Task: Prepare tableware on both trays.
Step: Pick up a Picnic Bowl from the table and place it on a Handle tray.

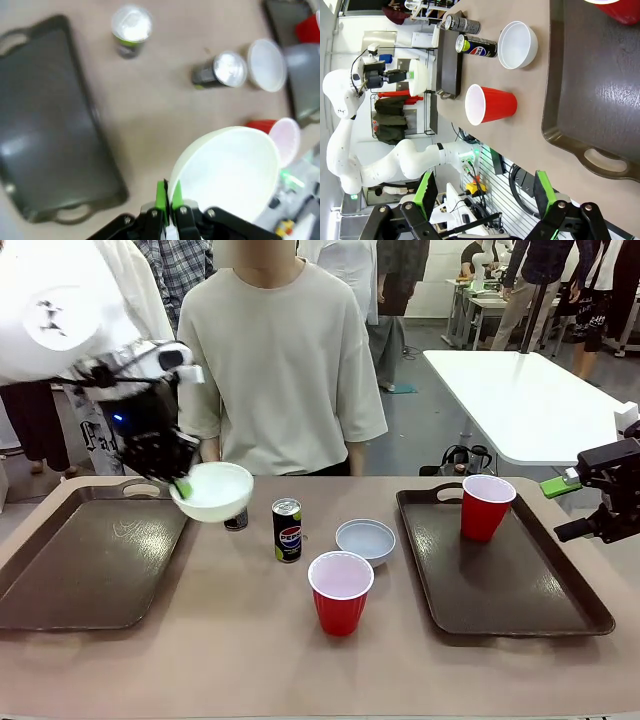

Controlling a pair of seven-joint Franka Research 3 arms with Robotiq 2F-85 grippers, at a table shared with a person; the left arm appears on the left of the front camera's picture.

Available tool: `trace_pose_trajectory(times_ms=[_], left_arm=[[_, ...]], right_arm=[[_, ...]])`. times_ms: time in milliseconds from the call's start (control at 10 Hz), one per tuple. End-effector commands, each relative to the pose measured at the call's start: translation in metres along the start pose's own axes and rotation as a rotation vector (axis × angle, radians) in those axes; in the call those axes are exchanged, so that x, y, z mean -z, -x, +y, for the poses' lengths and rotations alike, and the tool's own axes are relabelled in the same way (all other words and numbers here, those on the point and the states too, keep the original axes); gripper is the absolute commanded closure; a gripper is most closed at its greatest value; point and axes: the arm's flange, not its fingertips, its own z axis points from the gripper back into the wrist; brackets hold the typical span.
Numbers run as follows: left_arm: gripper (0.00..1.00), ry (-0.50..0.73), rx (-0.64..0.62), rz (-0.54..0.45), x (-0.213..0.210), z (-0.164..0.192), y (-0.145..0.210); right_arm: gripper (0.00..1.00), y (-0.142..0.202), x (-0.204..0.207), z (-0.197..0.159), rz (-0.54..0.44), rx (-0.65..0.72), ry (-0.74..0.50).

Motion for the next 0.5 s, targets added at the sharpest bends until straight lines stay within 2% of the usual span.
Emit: trace_pose_trajectory(times_ms=[0, 400], left_arm=[[0.96, -0.132, -0.020, -0.054, -0.018, 0.050, 0.008], [0.96, -0.181, -0.062, -0.046, -0.030, 0.111, 0.018]], right_arm=[[0.00, -0.002, 0.001, 0.000, -0.008, -0.017, -0.031], [0.00, -0.002, 0.001, 0.000, -0.008, -0.017, -0.031]])
